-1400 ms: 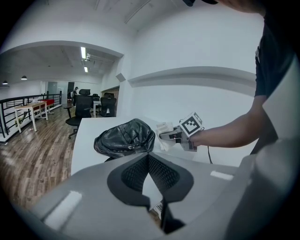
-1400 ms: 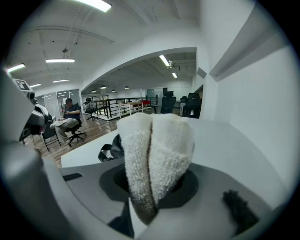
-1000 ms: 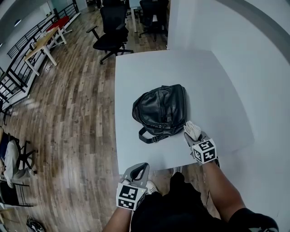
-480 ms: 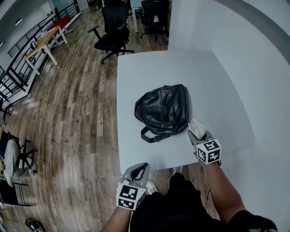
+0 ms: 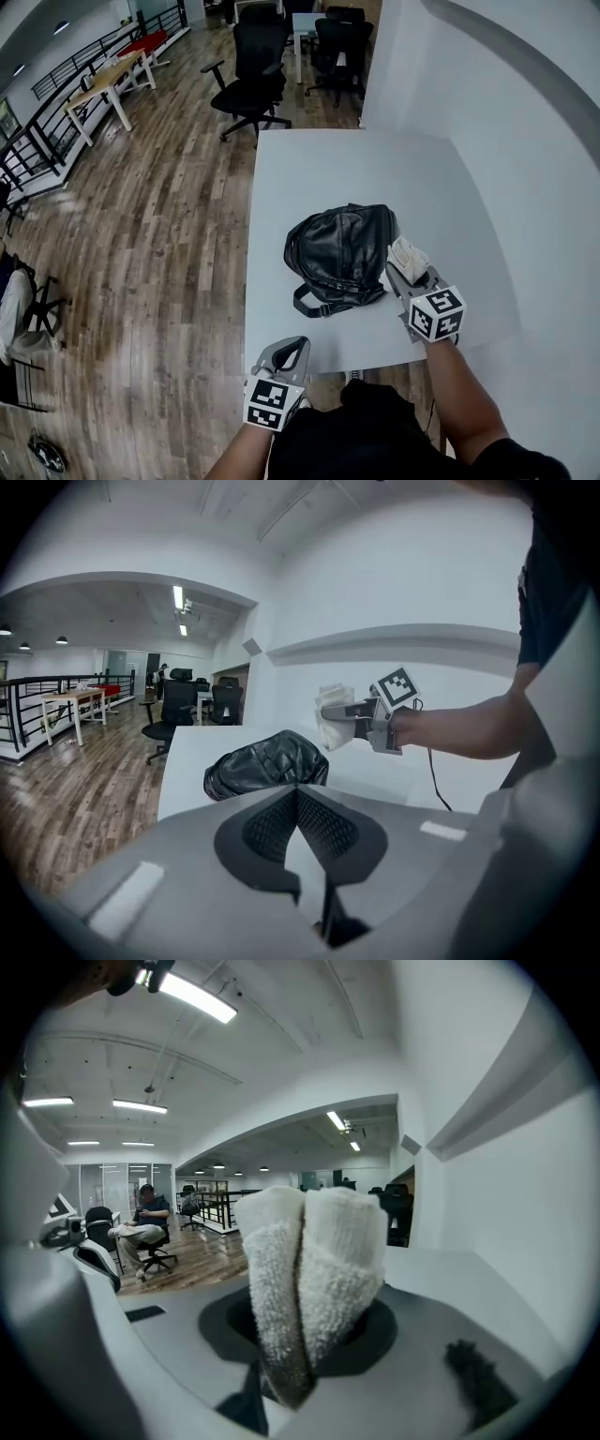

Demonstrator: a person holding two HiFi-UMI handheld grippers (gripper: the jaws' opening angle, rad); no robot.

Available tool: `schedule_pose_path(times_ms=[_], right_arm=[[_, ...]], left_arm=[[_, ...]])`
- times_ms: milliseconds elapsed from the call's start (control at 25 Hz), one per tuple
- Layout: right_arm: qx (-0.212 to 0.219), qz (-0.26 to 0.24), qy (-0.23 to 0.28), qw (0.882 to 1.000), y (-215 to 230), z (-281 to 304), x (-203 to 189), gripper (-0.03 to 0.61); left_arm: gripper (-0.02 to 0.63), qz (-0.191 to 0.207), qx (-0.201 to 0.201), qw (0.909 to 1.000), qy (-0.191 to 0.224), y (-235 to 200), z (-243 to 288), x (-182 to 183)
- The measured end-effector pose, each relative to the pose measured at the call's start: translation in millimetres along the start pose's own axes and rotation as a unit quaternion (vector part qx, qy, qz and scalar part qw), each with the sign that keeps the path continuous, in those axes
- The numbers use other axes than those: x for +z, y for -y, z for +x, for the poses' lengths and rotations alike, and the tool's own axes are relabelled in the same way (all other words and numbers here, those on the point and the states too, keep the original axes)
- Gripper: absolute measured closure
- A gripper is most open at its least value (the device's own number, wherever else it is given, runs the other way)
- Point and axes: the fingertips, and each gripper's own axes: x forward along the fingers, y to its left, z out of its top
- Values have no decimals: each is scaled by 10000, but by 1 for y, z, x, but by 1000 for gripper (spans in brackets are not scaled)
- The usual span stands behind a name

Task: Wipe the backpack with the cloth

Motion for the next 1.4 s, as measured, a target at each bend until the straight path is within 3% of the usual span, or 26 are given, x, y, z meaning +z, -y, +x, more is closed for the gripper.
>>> schedule_pose_path(times_ms=[240, 640, 1000, 1400], right_arm=[[618, -281, -65, 9977, -15, 64, 17, 477], [1435, -802, -444, 9854, -49, 192, 9, 477], [1557, -515, -769, 9834, -42, 265, -13, 477], [1518, -494, -832, 9837, -28, 283, -17, 477]], left_arm=[[607, -11, 296, 9995, -89, -12, 14, -1], [607, -506, 913, 9940, -333, -38, 18, -30], [607, -836, 1248, 9873, -518, -51, 23, -48], [607, -822, 1220, 9877, -521, -61, 35, -40]])
